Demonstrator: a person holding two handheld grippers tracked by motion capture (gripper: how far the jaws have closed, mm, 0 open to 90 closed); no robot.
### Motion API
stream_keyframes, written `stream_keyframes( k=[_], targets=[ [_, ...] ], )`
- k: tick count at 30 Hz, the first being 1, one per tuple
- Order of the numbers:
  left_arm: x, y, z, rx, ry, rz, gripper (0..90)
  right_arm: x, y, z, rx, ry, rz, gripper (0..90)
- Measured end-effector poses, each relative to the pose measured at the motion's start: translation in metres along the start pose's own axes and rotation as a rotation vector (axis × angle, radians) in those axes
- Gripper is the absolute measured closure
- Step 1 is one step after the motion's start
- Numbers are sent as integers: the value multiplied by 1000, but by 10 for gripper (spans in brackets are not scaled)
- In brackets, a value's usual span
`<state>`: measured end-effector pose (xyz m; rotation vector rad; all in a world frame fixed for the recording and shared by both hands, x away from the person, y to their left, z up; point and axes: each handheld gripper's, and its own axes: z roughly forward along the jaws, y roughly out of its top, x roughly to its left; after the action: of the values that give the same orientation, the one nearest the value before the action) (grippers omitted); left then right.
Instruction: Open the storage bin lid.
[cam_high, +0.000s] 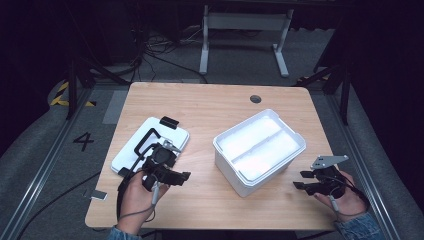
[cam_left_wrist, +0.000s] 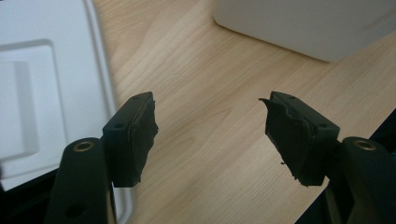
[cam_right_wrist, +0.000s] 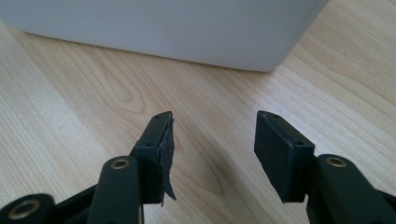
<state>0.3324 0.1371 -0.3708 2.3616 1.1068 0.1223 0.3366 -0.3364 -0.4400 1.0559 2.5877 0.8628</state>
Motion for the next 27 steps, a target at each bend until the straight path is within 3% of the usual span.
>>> stream_keyframes(
  k=[4, 6, 8, 12, 19, 23, 27],
  targets=[
    [-11, 0, 14, -9, 15, 41, 351, -1, -1, 2, -16, -1, 10, 469],
    [-16, 0, 20, -37, 30, 61, 355, -2, -3, 2, -38, -9, 27, 468],
    [-17, -1, 27, -58, 15, 41, 362, -3, -5, 2, -51, -19, 38, 469],
    [-18, -3, 44, -35, -20, 16, 362, -5, -8, 5, -53, -34, 43, 469],
    [-26, -11, 75, -26, 43, 6, 367, -6, -12, 11, -51, -40, 51, 469],
    [-30, -11, 84, -35, 51, 20, 357, -7, -15, 14, -56, -51, 48, 468],
    [-31, -14, 89, -53, 32, 0, 347, -8, -17, 17, -48, -68, 49, 465]
  ],
)
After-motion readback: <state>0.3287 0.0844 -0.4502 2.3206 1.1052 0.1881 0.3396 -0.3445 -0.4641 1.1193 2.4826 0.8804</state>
